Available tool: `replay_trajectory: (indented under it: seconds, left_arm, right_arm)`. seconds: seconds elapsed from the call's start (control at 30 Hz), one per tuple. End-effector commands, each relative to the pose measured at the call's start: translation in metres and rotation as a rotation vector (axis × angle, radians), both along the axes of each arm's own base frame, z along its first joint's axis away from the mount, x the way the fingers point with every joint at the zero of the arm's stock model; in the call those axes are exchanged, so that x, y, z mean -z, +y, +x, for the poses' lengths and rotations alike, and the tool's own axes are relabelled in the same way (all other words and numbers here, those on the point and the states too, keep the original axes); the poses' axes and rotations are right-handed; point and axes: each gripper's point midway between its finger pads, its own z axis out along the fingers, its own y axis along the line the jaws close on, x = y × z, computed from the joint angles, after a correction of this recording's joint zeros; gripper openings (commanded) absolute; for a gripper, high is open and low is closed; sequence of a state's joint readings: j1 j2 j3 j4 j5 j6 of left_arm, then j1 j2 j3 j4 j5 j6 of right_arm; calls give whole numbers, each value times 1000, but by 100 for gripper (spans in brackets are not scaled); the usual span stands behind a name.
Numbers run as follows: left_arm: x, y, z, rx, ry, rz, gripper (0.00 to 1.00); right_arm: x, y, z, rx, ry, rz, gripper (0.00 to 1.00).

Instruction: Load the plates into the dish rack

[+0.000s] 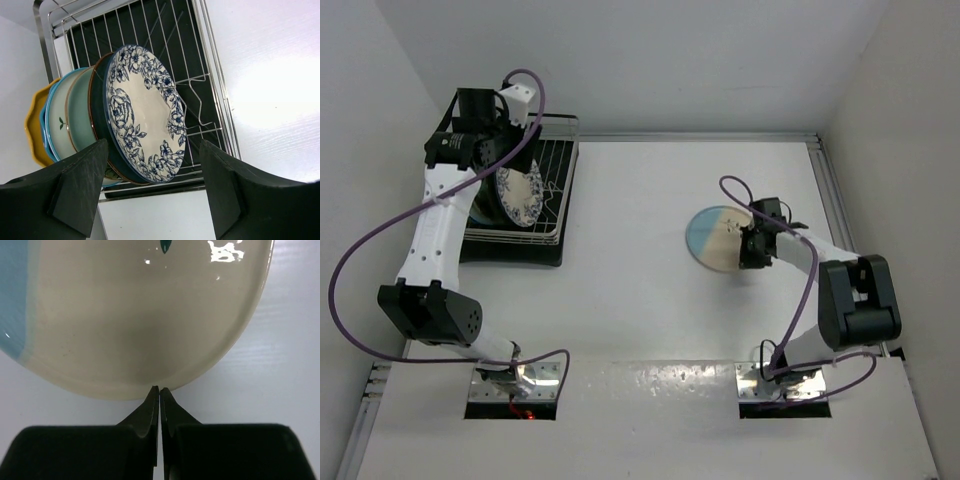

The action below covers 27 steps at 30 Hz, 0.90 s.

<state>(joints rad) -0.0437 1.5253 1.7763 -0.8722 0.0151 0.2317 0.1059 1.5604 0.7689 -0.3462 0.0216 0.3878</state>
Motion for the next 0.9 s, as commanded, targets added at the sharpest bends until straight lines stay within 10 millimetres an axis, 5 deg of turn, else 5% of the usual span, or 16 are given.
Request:
replay_trajectory:
  seconds: [0.0,0.03,0.17,0.33,0.47,0.63,0.7,0.77,0.87]
  left_arm:
    - [-25,-7,-11,35,-68,4,78]
    - [-28,-7,-13,35,-77,4,78]
    - [-28,-9,-15,41,-78,16,78]
    - [-35,-6,-20,38,-97,28,78]
    - [-31,-6,-20,38,-88,29,78]
    - [-30,-13,-22,57,-79,28,78]
    - [-26,-17,-20,66,-70,29,78]
    - [-26,-17,-20,71,-71,36,78]
    - [-23,-21,-18,82,-62,36,78]
  right_arm:
    - [20,-11,-62,-18,187,-43,0]
    - [11,-12,-53,-5,153,-50,3]
    - [-9,-32,-22,122,86,-49,55]
    - [-9,-62,13,225,71,-68,66]
    - [11,-66,29,207,134,-74,47]
    - [29,-60,31,199,191,-45,37]
    - [36,-62,22,199,219,-56,28]
    - [42,-62,13,166,244,-57,3]
    - [46,-50,-3,146,272,42,0]
